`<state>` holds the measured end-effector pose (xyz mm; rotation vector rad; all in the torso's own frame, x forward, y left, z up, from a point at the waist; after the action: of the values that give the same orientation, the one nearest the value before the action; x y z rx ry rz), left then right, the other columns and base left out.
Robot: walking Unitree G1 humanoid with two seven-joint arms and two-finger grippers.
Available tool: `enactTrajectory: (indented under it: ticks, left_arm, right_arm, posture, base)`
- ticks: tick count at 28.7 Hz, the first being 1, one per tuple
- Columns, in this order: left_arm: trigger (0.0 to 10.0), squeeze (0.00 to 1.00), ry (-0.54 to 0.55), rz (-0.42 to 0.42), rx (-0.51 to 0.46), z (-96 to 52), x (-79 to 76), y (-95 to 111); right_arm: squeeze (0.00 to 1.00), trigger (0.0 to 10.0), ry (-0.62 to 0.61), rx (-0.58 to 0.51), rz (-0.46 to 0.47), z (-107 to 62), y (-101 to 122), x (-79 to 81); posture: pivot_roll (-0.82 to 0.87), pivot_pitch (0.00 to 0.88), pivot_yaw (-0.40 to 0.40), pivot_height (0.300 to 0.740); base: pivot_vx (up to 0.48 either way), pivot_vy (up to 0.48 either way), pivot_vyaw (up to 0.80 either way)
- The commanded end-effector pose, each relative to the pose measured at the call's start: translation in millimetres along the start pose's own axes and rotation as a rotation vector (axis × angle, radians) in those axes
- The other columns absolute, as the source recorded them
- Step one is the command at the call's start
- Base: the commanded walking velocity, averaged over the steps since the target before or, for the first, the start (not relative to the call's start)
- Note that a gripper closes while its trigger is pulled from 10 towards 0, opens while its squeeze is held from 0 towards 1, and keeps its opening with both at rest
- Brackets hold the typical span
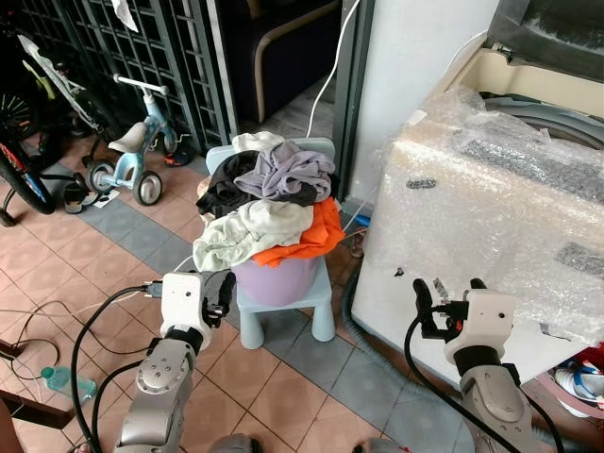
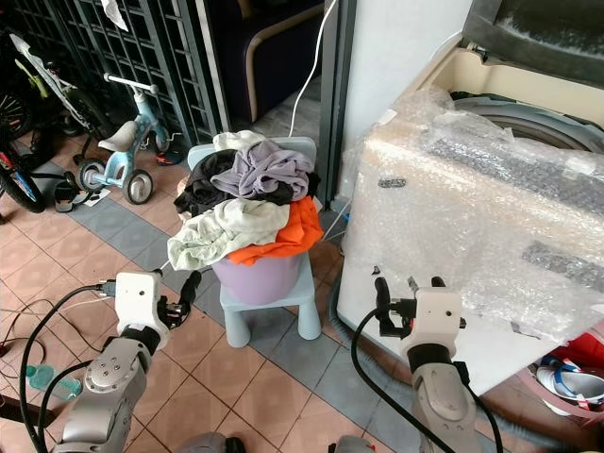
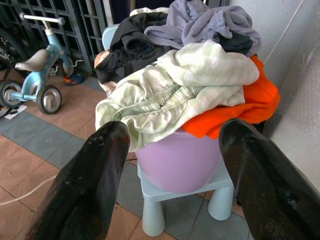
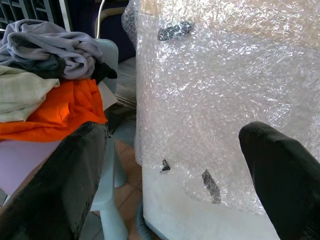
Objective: Clothes washing
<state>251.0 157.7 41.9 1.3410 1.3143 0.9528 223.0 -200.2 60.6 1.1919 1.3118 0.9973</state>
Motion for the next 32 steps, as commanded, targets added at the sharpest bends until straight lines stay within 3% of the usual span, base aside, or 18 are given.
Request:
enactTrajectory:
  ticks: [1, 7, 25, 32]
  left_arm:
    - [10.0, 0.00, -0.002, 0.020, -0.005, -0.2, 2.6, 3]
    - [10.0, 0.00, -0.008, 0.023, -0.007, 1.1, 0.7, 3]
    - [10.0, 0.00, 0.005, 0.003, -0.006, 7.8, 1.3, 6]
    - [10.0, 0.00, 0.007, -0.001, -0.012, 10.1, 1.6, 9]
  right_arm:
    - [0.00, 10.0, -0.008, -0.015, 0.012, 2.6, 5, -1.8]
    - [0.00, 10.0, -0.010, -0.005, 0.005, 4.4, 5, -2.5]
    - [0.00, 10.0, -0.019, 0.013, 0.000, 4.2, 3, -3.3]
    - [0.00, 10.0, -0.018, 0.007, -0.009, 6.2, 6, -4.3]
  posture:
    - [-0.10, 0.000, 0.065, 0.740]
    - [-0.11, 0.000, 0.066, 0.740]
    - [-0.12, 0.000, 0.064, 0.740]
    - [-0.12, 0.000, 0.063, 0.740]
  base:
    - [0.000, 0.000, 0.00]
    - [0.000, 0.000, -0.10]
    - [0.000, 0.000, -0.80]
    - [0.000, 0.296, -0.80]
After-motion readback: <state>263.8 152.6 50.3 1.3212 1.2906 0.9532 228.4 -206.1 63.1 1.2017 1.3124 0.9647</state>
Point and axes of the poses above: a point about 5 cm out from each wrist's last joint towards the gripper, its own z axis pointing out of the wrist towards the gripper, its own y axis along the axis of the wrist's last joint, x = y × z, the point moved 1 cm from there along z, pointing out of the wrist towards the gripper, and after that the axes turned 6 degrees about -z, right-handed, at the moved point
